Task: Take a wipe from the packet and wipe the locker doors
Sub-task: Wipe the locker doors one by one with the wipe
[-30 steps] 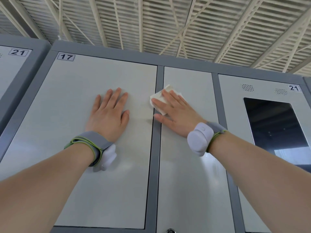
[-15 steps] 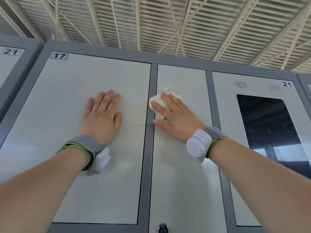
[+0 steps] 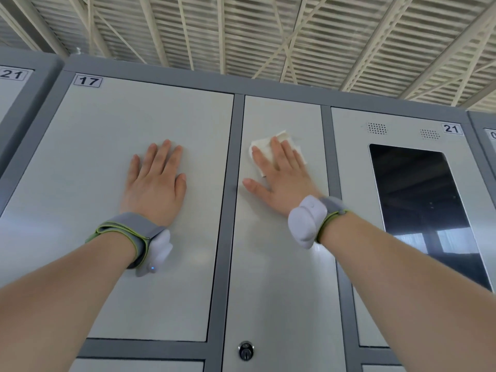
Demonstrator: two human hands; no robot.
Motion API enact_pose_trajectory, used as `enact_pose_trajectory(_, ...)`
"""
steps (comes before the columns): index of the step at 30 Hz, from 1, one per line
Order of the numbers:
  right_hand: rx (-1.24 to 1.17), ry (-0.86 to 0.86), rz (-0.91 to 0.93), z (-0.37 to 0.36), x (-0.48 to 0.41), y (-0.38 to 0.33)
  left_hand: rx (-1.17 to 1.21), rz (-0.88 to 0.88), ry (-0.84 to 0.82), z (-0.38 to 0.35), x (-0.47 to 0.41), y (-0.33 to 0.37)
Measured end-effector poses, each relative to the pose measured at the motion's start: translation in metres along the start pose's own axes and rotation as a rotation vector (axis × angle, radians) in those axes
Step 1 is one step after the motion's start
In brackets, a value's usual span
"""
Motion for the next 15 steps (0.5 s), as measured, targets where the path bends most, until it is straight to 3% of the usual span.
enact_pose_trajectory(5,0.065,-0.047,0.252,-0.011,0.025,-0.021,0.02,0.019,-0.04,-0.001,0.014,0.005)
enact_pose_trajectory(7,0.081,-0.066,0.203,-0.007,0.016,-0.011,0.019,0.02,-0.043,-0.001,0.021,0.005)
enact_pose_trajectory(11,-0.016,-0.03,-0.097,0.006,-0.019,0.012,-0.003,-0.008,-0.014,-0.002,0.028,0.006)
enact_pose_trajectory(15,-0.043,-0.022,-0.078,0.0,-0.017,-0.004,-0.002,0.0,-0.001,-0.004,0.03,0.005)
Point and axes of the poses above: each hand's wrist, its own x-axis away from the middle knuckle, its own z-axis out of the back of the hand, y = z × x, the point moved 6 cm from there along -x, towards the middle knuckle, and after that the axes turned 4 degrees about x, right-handed, at the moved point
